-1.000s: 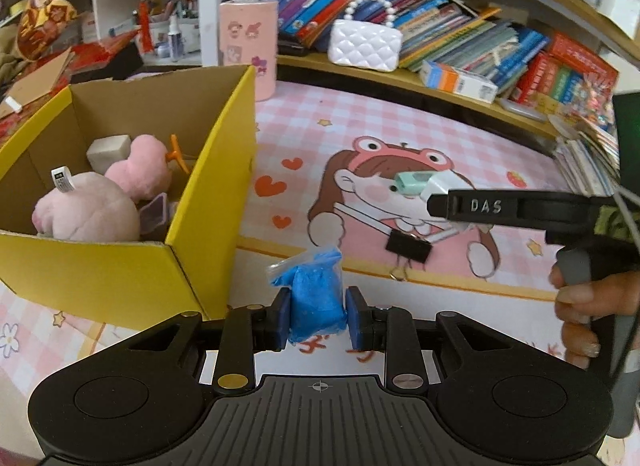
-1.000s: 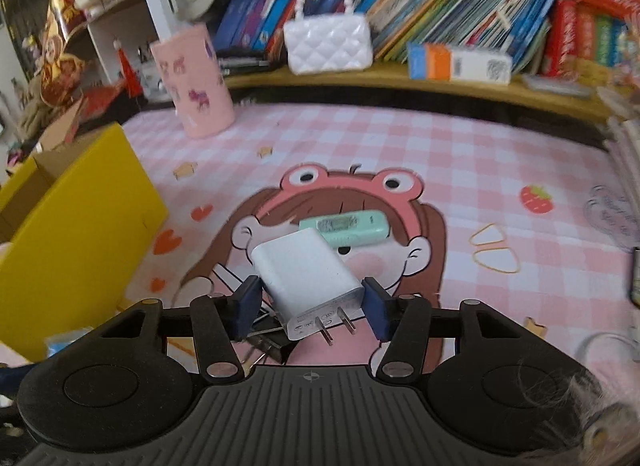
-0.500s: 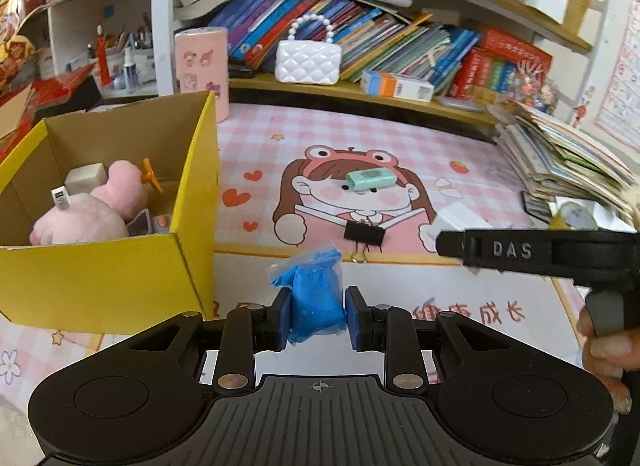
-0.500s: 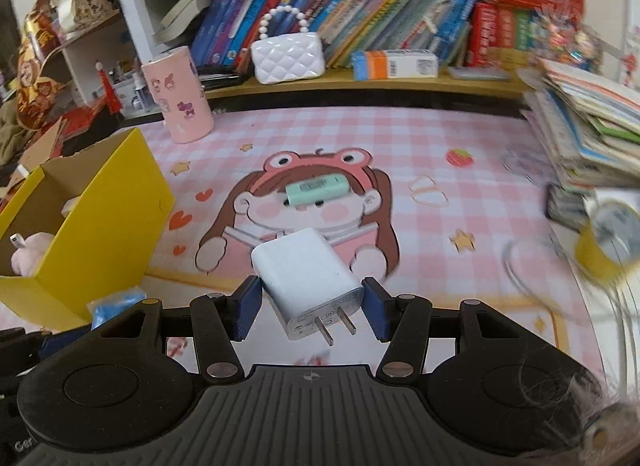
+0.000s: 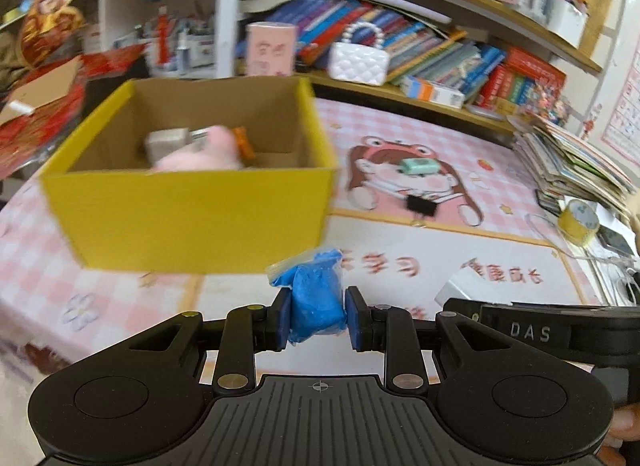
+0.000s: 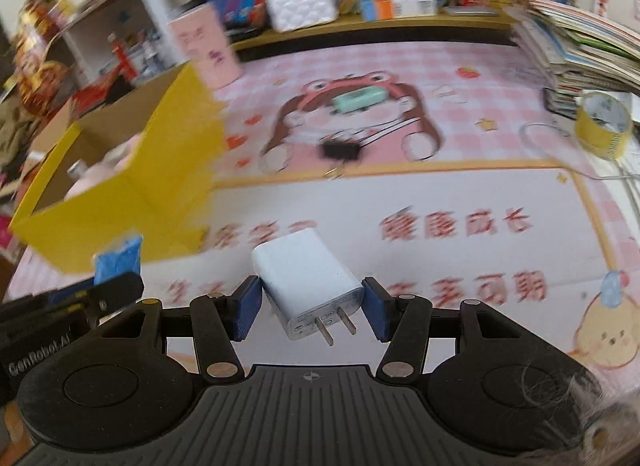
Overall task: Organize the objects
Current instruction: 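Lift the blue item and white charger and carry them over the yellow box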
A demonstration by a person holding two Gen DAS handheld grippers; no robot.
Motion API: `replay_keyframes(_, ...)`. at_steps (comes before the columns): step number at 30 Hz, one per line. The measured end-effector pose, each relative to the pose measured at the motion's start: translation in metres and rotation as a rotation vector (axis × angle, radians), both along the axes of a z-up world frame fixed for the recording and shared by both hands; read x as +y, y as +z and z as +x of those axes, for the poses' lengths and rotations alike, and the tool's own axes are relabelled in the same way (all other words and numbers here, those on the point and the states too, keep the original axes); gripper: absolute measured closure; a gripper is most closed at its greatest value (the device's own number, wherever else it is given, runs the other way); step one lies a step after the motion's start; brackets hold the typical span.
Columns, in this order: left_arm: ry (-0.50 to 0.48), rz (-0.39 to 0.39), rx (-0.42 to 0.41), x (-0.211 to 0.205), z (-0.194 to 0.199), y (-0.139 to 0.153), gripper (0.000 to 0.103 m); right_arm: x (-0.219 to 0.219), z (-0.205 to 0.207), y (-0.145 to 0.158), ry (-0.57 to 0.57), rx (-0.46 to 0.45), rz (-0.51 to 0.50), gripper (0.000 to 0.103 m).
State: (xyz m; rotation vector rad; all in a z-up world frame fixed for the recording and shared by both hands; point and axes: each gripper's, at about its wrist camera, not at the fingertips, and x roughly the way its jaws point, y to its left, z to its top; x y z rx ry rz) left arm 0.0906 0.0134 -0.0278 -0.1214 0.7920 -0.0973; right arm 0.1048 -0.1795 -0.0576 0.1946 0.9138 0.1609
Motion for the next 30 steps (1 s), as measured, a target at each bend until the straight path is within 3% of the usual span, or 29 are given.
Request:
replay_keyframes(6,0.08,-0.024,0.039,0.044,-0.026,-0.007,0.077,0.044,-0.019,0.001,0.086,-0.008,0.013,0.052)
replay_keyframes(13,0.099,-0.005,0.019,0.071,-0.05,-0.002,0.077,0.084,-0.04,0.003,0.149,-0.02,0.012,0.051)
replay_keyframes(30,0.108,0.022,-0.034,0.118,-0.08,0.008,0.077,0.136,-0.064,0.01,0.151,-0.083,-0.002,0.051)
